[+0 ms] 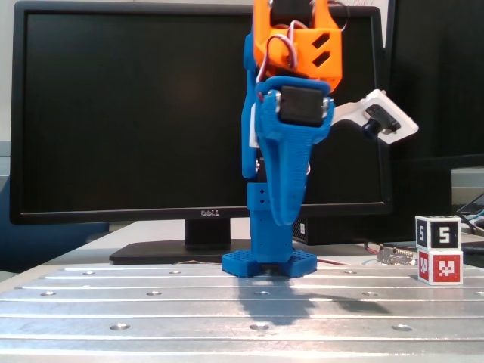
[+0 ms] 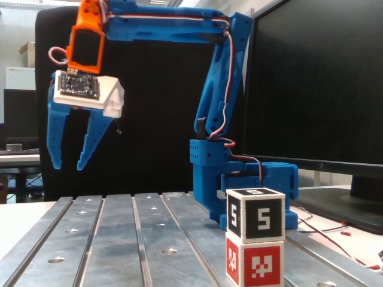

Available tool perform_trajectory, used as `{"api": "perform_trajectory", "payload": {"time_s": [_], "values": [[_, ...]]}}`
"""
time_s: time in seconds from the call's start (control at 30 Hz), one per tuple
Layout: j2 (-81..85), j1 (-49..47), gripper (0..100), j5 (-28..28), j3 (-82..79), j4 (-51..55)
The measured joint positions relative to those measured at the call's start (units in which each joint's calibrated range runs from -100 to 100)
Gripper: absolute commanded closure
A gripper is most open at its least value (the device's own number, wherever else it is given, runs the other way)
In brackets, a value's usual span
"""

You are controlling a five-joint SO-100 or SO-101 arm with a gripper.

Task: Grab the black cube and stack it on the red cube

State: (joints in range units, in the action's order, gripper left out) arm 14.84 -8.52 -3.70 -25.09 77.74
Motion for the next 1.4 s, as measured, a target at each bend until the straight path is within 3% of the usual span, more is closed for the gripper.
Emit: {"api": "perform_trajectory", "payload": {"time_s": [0.37, 0.47, 0.93, 1.4], "values": [[14.71, 3.11, 95, 1.52, -22.83, -15.56], [17.59, 4.44, 100, 1.52, -26.09, -17.10], [36.96, 8.22, 99, 1.47, -45.65, -25.27], [63.34, 9.26, 99, 1.47, -62.95, -25.70]]}}
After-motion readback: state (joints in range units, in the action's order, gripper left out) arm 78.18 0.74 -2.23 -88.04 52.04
